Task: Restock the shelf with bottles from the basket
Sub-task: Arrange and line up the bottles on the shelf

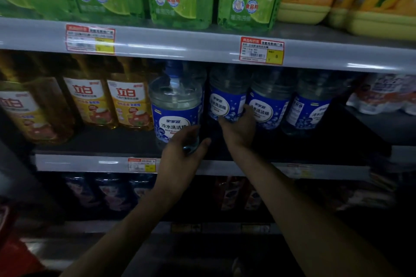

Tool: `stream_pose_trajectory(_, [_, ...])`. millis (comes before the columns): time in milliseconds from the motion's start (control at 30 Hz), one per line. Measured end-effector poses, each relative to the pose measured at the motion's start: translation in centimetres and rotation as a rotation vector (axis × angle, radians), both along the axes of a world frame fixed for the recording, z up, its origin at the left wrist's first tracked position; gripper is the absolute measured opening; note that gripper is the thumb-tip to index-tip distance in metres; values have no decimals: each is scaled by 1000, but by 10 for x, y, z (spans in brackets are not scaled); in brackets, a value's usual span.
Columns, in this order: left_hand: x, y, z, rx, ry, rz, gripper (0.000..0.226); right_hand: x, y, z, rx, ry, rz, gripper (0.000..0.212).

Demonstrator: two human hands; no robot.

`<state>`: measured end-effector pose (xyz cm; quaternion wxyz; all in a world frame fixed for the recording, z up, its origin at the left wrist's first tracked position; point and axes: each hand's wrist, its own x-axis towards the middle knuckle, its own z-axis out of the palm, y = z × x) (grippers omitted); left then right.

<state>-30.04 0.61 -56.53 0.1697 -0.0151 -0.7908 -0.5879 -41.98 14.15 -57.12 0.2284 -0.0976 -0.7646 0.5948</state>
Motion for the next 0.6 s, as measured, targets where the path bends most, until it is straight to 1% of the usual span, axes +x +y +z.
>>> stream_pose_trajectory(100, [-5, 0, -1, 17, -2, 0, 45, -4, -1, -3, -4, 5, -22, 58])
stream_pose_trajectory(233, [-11, -2, -1, 22, -4, 3, 41, -10, -6, -7, 7, -24, -80, 64])
stream_pose_trajectory(300, [-14, -3, -1, 28, -6, 1, 39, -13, -7, -9, 46, -38, -112, 65])
stream_pose_trajectory(500, [-16, -5, -3, 36, -16, 3, 34, -18, -15, -6, 140, -105, -121, 82])
stream_pose_trajectory(600, [-15, -2, -1, 49, -16, -7, 31, -23, -18, -3, 205, -64, -131, 75])
